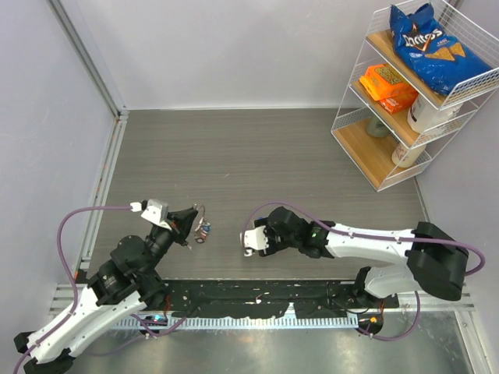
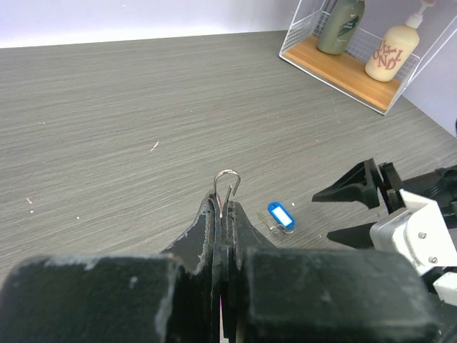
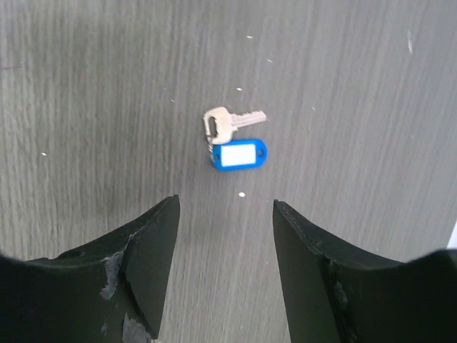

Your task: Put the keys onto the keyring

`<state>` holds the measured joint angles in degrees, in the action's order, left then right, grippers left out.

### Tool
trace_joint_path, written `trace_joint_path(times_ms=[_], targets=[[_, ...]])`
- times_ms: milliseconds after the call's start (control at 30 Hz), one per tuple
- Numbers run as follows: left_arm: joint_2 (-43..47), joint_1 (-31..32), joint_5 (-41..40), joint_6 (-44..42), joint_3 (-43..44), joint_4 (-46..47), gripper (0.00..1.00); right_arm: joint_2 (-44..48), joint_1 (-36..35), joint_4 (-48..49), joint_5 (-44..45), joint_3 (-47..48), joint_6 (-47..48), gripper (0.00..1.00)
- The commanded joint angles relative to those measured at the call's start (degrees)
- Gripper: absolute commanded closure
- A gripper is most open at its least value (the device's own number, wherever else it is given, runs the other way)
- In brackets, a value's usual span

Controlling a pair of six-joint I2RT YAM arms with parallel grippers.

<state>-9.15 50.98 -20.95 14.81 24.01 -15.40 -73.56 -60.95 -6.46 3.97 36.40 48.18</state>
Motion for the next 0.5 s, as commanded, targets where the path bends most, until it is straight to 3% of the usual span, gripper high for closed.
trace_joint_path(times_ms=[0, 467], targets=[[1.5, 0.0, 0.73, -0.22, -0.28, 5.29, 1.0, -3.95, 0.92, 4.44, -6.07, 0.51, 6.83, 0.4], [0.88, 0.0, 2.14, -0.04, -0.37, 5.64, 1.0, -11.6, 3.46, 7.08, -10.55, 2.97, 9.65, 0.48]])
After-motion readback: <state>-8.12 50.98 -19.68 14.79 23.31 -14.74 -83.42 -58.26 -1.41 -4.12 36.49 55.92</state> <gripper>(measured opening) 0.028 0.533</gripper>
